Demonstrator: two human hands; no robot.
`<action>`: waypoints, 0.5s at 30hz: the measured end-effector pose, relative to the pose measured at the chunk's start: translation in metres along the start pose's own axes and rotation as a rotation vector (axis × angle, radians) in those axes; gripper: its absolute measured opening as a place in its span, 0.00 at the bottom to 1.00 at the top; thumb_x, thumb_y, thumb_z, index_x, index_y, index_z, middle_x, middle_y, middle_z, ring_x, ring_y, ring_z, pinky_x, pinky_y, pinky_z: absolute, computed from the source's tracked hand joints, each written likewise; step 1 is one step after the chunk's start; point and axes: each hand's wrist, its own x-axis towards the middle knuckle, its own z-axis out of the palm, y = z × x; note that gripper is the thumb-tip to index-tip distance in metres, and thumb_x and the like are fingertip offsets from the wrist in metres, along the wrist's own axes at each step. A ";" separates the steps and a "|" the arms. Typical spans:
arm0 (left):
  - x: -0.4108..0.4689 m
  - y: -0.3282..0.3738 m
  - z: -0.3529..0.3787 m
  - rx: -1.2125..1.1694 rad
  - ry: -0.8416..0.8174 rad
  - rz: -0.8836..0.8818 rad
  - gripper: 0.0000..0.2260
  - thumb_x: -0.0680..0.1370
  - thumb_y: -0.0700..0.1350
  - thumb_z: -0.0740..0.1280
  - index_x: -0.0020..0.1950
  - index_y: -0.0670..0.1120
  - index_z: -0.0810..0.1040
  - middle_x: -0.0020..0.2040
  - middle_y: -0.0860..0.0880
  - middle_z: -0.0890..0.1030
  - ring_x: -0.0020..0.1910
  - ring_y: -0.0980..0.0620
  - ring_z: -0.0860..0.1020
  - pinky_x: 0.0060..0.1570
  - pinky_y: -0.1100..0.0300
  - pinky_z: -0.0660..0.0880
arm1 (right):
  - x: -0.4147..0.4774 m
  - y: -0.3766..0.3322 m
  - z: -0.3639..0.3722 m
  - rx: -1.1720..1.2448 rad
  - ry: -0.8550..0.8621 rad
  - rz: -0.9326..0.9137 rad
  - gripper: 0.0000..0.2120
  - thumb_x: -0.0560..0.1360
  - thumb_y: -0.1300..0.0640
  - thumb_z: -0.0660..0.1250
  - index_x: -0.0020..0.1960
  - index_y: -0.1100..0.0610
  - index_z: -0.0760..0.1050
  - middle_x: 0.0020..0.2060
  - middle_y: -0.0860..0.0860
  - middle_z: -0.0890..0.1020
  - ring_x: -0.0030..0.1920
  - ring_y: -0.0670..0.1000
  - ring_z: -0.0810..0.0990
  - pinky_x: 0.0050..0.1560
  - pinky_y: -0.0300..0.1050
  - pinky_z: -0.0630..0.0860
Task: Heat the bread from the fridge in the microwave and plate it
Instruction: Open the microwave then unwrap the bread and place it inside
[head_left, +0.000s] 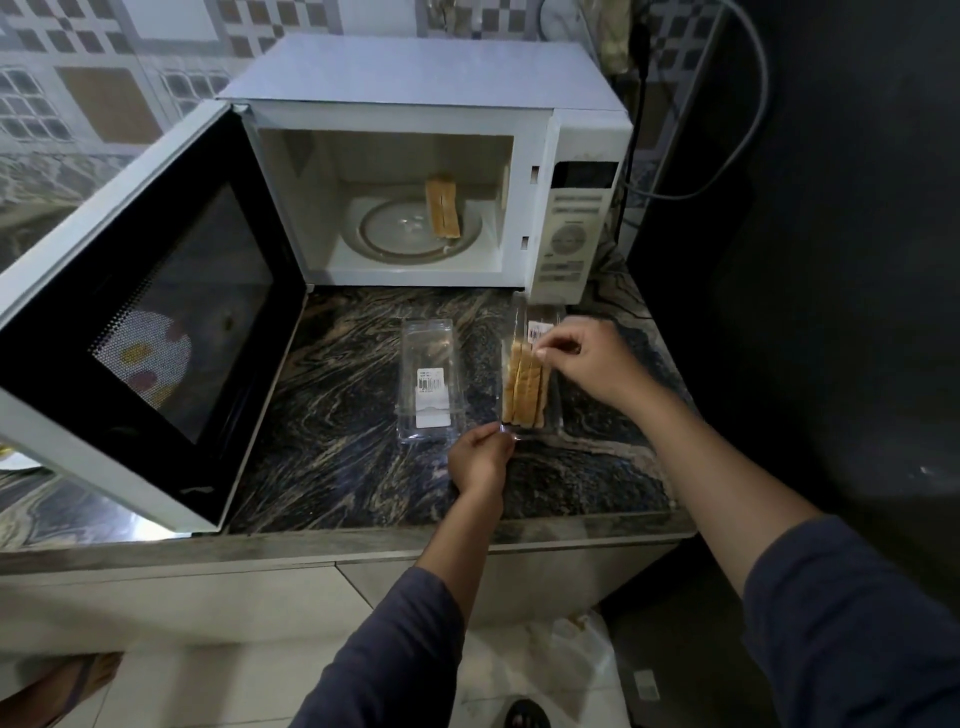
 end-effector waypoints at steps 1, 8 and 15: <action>0.000 0.000 0.000 0.008 0.004 -0.001 0.08 0.71 0.32 0.70 0.48 0.39 0.81 0.47 0.40 0.83 0.47 0.44 0.82 0.55 0.53 0.78 | 0.004 -0.001 -0.005 -0.012 0.060 -0.033 0.04 0.73 0.61 0.69 0.46 0.58 0.82 0.38 0.46 0.77 0.44 0.48 0.76 0.44 0.36 0.70; 0.002 0.000 -0.002 0.036 0.006 -0.002 0.10 0.71 0.32 0.70 0.52 0.39 0.80 0.47 0.40 0.82 0.49 0.44 0.81 0.56 0.51 0.78 | 0.033 -0.003 -0.016 -0.217 0.496 -0.071 0.08 0.75 0.56 0.67 0.51 0.57 0.82 0.40 0.53 0.71 0.46 0.55 0.72 0.43 0.43 0.68; 0.006 -0.001 -0.004 0.055 -0.009 0.000 0.08 0.70 0.33 0.72 0.43 0.46 0.81 0.46 0.42 0.83 0.49 0.45 0.81 0.57 0.51 0.78 | 0.030 -0.013 0.013 0.048 0.622 -0.095 0.08 0.75 0.63 0.64 0.48 0.67 0.67 0.40 0.58 0.74 0.40 0.51 0.73 0.37 0.33 0.68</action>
